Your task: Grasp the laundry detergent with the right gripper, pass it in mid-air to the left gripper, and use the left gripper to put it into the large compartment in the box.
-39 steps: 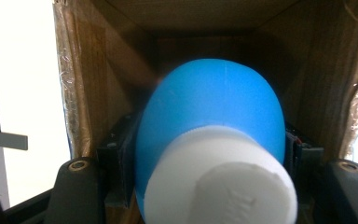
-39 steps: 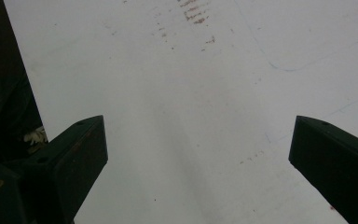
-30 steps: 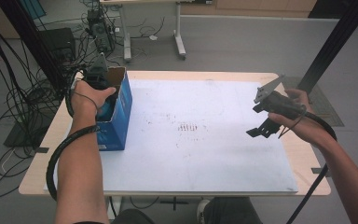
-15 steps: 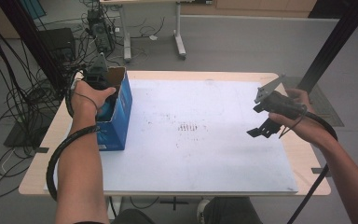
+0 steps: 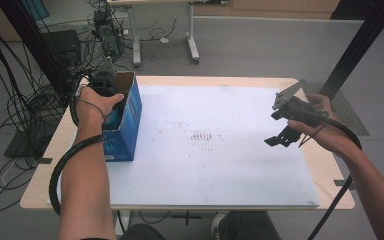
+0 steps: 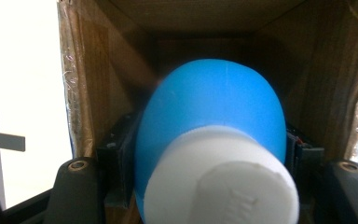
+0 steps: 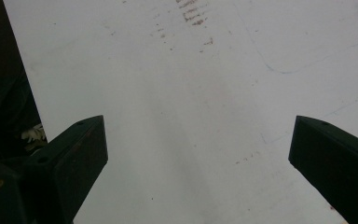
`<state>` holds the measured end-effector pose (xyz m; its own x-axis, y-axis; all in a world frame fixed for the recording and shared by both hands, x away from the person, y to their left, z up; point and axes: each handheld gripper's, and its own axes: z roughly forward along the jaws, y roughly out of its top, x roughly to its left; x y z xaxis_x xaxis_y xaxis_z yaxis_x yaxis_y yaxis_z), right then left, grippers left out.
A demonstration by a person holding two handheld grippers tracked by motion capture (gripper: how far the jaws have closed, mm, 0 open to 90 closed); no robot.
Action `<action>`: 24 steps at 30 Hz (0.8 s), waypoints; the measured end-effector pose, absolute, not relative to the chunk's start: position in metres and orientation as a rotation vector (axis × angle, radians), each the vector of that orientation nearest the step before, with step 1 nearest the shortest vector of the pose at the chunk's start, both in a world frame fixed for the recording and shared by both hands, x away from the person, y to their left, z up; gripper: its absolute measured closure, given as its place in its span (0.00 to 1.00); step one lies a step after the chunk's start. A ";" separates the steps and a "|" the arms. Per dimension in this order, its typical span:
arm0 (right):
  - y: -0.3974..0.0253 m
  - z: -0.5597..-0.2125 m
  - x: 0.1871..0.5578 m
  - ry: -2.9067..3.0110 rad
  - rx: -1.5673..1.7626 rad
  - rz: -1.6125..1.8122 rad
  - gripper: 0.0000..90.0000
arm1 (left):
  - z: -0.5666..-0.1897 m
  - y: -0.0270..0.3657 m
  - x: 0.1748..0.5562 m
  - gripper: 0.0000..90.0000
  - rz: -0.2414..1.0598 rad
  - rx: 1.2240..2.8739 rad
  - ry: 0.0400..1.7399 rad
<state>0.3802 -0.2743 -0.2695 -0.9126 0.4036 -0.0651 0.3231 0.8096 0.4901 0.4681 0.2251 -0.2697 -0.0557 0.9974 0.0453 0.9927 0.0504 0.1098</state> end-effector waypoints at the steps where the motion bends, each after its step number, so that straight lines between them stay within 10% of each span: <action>1: -0.274 -0.269 0.380 2.827 0.572 0.721 0.05 | -0.270 0.225 0.468 0.39 0.175 2.128 2.246; 24: -0.277 -0.267 0.378 2.824 0.569 0.718 0.05 | -0.270 0.224 0.468 0.39 0.176 2.131 2.244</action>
